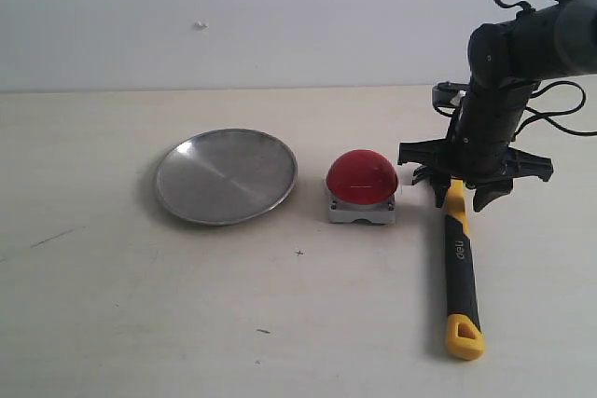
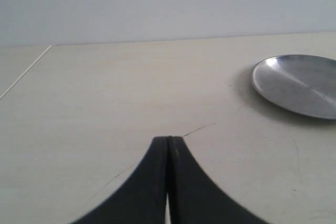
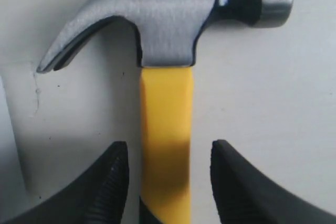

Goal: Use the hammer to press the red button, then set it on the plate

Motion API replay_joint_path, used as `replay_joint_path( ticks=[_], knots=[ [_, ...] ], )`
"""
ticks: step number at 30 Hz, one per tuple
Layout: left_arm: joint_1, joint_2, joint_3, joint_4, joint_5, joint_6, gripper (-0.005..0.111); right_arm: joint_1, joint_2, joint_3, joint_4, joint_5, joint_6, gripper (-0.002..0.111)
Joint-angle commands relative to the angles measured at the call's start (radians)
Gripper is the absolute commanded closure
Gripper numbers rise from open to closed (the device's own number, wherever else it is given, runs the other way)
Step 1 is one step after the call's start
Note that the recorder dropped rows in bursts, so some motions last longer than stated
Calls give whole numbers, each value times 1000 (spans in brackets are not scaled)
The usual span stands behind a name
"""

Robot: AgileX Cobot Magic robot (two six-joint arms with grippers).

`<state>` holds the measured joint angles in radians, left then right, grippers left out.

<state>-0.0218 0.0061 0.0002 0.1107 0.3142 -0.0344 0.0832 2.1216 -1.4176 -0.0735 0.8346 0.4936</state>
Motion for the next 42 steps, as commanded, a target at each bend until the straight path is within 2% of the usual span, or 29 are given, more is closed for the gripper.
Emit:
replay_joint_path(
  ticks=[1,12,16,21,28,36,42],
  knots=[
    [2,-6,0,-1,-2,0,107,2,23,-21,-13,5,8,60],
    [2,-6,0,-1,-2,0,107,2,47,-21,-13,0,8,62],
    [2,-6,0,-1,-2,0,107,2,47,-21,-13,-12,6,77],
    [2,-6,0,-1,-2,0,107,2,47,-21,-13,-52,-26,108],
    [2,-6,0,-1,-2,0,107,4,15,0,-24,-180,-22,108],
    [2,-6,0,-1,-2,0,107,2,-119,117,-301,-259,194,108],
    [2,-6,0,-1,-2,0,107,4,-308,200,-357,-270,211,108]
  ],
)
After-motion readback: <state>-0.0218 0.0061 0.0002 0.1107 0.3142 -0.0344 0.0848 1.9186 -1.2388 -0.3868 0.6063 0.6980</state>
